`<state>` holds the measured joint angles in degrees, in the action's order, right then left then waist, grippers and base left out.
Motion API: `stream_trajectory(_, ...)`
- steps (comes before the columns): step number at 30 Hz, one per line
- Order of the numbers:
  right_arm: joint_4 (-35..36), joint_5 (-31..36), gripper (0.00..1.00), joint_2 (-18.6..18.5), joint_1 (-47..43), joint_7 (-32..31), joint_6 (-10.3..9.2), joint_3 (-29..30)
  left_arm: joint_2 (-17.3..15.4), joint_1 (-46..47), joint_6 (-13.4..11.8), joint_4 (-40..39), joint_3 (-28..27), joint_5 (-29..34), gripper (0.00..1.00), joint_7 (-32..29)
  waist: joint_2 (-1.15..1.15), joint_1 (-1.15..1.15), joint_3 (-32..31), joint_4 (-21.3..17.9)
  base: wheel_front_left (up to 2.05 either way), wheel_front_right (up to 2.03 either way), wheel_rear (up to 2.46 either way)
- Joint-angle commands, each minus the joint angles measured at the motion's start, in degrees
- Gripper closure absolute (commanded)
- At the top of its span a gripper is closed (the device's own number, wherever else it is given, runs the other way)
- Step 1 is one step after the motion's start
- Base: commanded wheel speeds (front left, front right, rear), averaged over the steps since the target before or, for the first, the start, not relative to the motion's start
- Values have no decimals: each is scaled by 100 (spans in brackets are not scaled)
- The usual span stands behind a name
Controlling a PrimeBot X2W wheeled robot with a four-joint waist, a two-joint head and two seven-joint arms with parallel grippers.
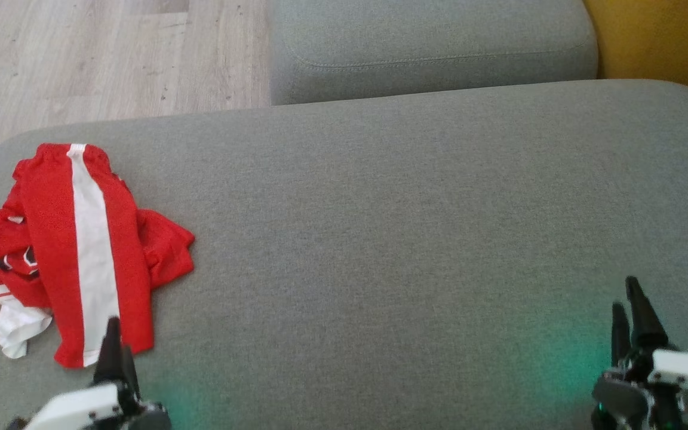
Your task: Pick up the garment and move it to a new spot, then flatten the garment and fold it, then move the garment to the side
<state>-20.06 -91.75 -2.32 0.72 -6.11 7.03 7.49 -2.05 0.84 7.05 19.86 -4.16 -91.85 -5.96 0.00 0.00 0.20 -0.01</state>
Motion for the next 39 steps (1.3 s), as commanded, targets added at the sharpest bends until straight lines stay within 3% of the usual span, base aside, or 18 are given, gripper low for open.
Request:
stream_trajectory(1, 160, 12, 0, -15, 134, 17, 2, -15, -20, 131, 2, -151, -7, 5, 0, 14, 0, 0, 1, 0, 0, 0, 0)
stream_trajectory(19, 314, 664, 0, -21, 173, 339, 8, -131, -30, 88, 8, -347, -22, 215, 0, 333, 0, 0, 7, -7, 0, 0, 0)
stream_trajectory(26, 434, 1296, 0, -23, 208, 457, 11, -134, -33, 98, 10, -394, -79, 449, 0, 451, 0, 0, -1, -3, 0, 0, 0)
stream_trajectory(39, 872, 2695, 0, -27, 234, 660, 15, -274, -40, 143, 10, -823, -125, 1539, 0, 652, 0, 0, 16, 8, 0, 0, 0)
